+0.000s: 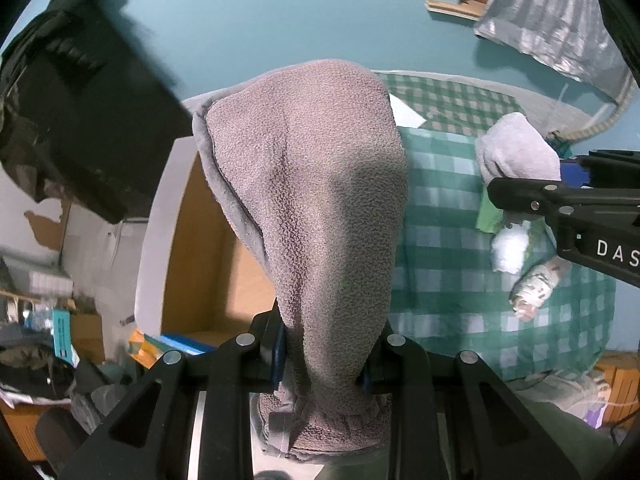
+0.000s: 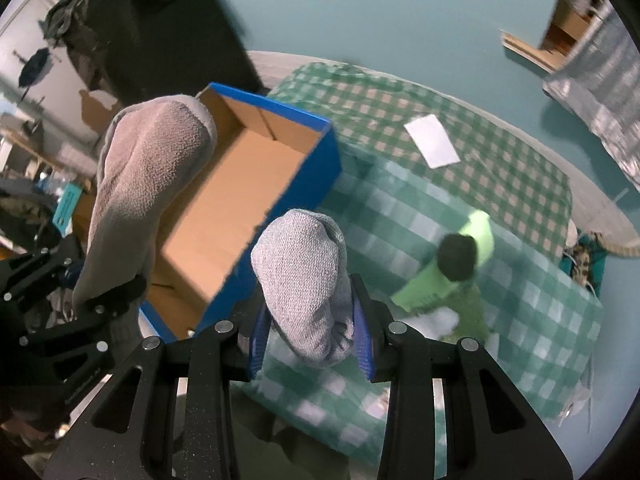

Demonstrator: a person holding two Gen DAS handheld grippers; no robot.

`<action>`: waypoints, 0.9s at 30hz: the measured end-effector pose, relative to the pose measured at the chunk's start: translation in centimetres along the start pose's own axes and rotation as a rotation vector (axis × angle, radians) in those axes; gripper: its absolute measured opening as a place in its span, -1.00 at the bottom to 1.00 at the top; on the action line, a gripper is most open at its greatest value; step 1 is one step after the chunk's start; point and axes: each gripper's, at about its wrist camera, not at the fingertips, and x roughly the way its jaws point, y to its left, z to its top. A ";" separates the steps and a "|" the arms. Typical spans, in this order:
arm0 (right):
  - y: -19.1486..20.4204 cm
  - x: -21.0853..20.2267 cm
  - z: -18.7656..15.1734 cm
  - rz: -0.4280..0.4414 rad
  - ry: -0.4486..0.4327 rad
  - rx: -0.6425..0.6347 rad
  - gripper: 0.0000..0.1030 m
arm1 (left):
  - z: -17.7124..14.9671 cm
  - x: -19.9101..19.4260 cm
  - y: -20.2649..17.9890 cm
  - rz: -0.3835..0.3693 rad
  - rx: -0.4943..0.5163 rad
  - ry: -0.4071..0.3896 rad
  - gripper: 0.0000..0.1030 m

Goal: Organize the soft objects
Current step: 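Lift the grey sock and grey-brown towel and carry both over the cardboard box, then open both tools to drop the towel and sock into the box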

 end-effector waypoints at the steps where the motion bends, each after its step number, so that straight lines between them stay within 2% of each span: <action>1: 0.5 0.2 0.3 0.006 0.001 -0.012 -0.30 | 0.0 0.0 0.4 0.003 -0.008 0.001 -0.46; 6: 2.8 1.6 2.0 0.029 0.015 -0.070 -0.30 | 0.1 0.3 2.4 0.016 -0.056 -0.001 -0.46; 14: 6.3 4.4 4.3 0.059 0.058 -0.139 -0.30 | 0.0 2.8 5.2 0.042 -0.113 0.029 -0.46; 23: 8.3 8.1 6.5 0.083 0.107 -0.163 -0.29 | 0.0 5.5 6.7 0.047 -0.160 0.074 -0.45; 27: 8.9 9.2 6.9 0.073 0.123 -0.174 -0.27 | 0.2 6.2 7.0 0.045 -0.168 0.092 -0.37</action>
